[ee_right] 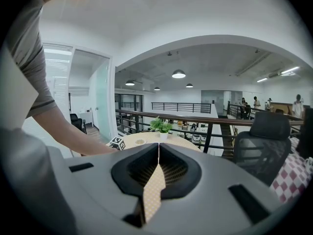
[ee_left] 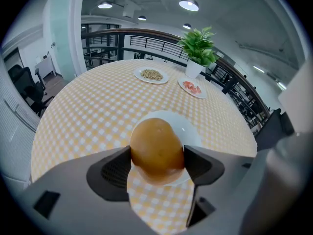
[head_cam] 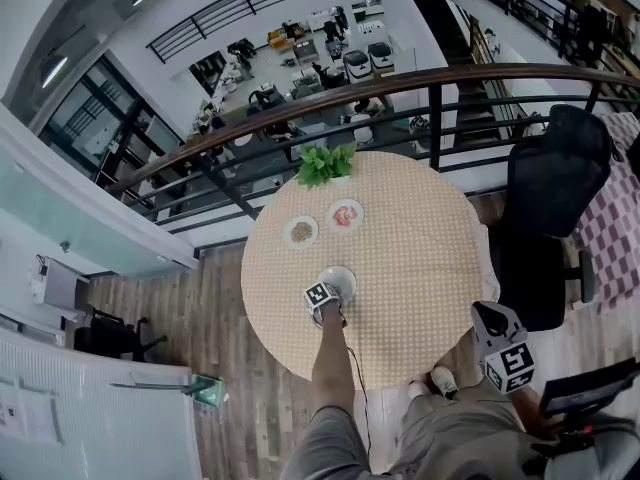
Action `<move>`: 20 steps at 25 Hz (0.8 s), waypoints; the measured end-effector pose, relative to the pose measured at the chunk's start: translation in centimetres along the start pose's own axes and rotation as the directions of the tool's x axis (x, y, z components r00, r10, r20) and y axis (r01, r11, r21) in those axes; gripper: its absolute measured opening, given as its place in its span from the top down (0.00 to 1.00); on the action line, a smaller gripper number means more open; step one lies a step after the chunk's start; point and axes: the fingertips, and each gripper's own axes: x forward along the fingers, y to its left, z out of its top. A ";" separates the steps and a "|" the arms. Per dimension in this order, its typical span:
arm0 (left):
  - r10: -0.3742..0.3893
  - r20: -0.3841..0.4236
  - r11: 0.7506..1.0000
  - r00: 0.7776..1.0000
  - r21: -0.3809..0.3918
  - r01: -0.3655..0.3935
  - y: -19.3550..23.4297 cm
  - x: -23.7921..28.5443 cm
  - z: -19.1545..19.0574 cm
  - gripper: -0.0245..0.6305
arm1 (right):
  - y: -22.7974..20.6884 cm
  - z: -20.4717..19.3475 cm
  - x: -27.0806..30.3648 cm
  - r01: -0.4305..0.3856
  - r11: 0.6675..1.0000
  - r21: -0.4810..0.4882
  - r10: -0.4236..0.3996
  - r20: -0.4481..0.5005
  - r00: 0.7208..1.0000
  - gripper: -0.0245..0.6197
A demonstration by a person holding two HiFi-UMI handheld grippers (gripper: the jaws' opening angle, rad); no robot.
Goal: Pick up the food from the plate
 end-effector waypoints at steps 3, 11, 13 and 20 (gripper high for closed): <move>-0.044 0.015 0.999 0.999 -0.028 0.045 0.2 -0.4 -0.3 0.43 | 0.4 0.5 0.0 -0.015 1.000 -0.009 0.015 0.006 1.000 0.94; -0.115 0.188 0.993 0.976 0.021 0.113 -0.4 -4.8 3.2 0.43 | 1.1 1.9 0.8 -0.057 0.998 -0.029 0.058 0.041 0.997 0.94; -0.142 0.256 0.990 0.956 0.042 0.135 -1.0 -6.8 4.3 0.43 | 1.8 2.1 1.0 -0.079 0.996 -0.032 0.080 0.047 0.996 0.94; -0.230 0.443 0.972 0.866 0.140 0.187 -4.1 -15.0 6.5 0.43 | 4.3 3.4 2.3 -0.173 0.984 -0.047 0.176 0.076 0.981 0.94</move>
